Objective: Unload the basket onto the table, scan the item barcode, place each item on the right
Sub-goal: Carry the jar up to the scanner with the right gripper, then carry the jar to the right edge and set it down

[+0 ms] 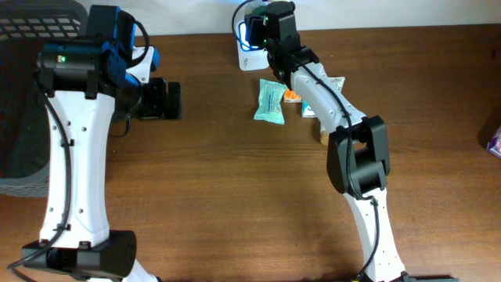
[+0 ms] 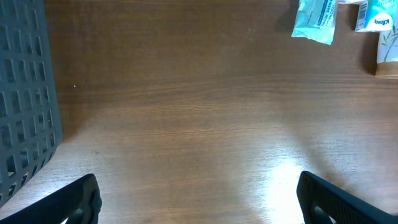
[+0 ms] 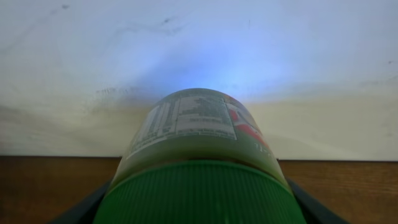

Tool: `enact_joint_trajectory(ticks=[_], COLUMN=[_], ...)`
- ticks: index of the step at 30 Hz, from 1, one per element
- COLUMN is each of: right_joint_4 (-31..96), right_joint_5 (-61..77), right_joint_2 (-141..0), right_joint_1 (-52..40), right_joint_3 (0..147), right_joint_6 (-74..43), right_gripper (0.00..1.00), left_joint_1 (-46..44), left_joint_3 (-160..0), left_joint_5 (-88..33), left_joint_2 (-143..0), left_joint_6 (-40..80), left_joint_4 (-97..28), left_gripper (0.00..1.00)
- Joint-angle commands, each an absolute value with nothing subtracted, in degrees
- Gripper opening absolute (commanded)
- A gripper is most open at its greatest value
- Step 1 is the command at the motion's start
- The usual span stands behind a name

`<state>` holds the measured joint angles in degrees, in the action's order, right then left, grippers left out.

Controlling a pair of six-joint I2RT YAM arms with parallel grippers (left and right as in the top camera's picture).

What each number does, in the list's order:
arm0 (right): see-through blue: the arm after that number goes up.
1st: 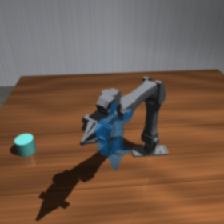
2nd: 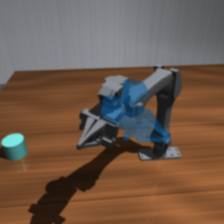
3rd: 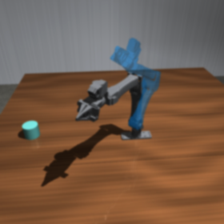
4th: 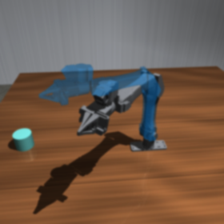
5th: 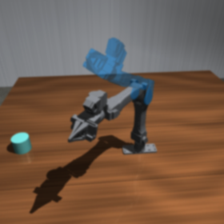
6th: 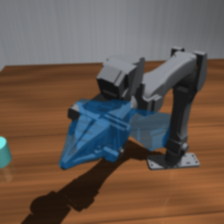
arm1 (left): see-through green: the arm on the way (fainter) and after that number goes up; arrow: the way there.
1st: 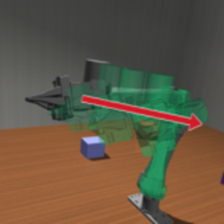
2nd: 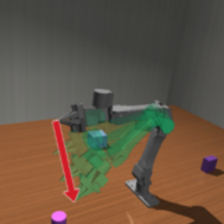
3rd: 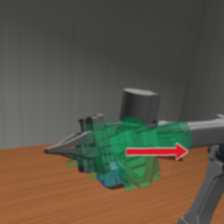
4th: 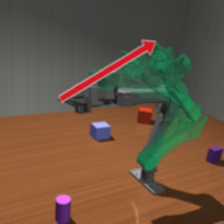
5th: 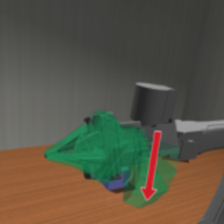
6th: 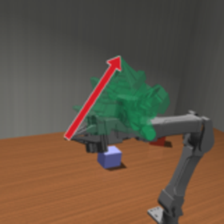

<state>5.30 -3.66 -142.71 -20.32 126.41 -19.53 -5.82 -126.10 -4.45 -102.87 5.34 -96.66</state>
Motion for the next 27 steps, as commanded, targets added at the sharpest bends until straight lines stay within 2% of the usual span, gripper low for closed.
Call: enact_joint_trajectory(ticks=[1,5,10,17,22,27], right_joint_4=[3.79,5.26,15.49,40.23,58.28,65.73], right_joint_5=[-4.58,-4.62,-4.62,-4.60,-2.83,-2.87], right_joint_2=[-142.76,-140.38,-132.79,-123.90,-124.60,-127.37], right_joint_1=[-20.60,-19.35,-13.45,2.92,16.53,27.51], right_joint_3=[126.54,126.65,126.67,126.67,126.63,126.63], right_joint_6=[-19.99,-19.97,-20.01,-22.98,-23.05,-23.00], right_gripper=[0.62,0.62,0.63,0.62,0.62,0.62], left_joint_1=[-5.85,-5.85,-5.85,-5.85,-5.85,-5.85], left_joint_3=[-126.15,-126.15,-126.15,-126.15,-126.15,-126.15], left_joint_5=[-4.49,-4.49,-4.49,-4.47,-4.49,-4.47], left_joint_2=[-102.69,-102.69,-102.69,-102.69,-102.69,-102.69], left_joint_6=[4.43,4.43,4.43,4.43,4.43,4.43], left_joint_4=[-96.73,-96.73,-96.73,-96.71,-96.71,-96.71], left_gripper=[0.99,0.99,0.99,0.99,0.99,0.99])
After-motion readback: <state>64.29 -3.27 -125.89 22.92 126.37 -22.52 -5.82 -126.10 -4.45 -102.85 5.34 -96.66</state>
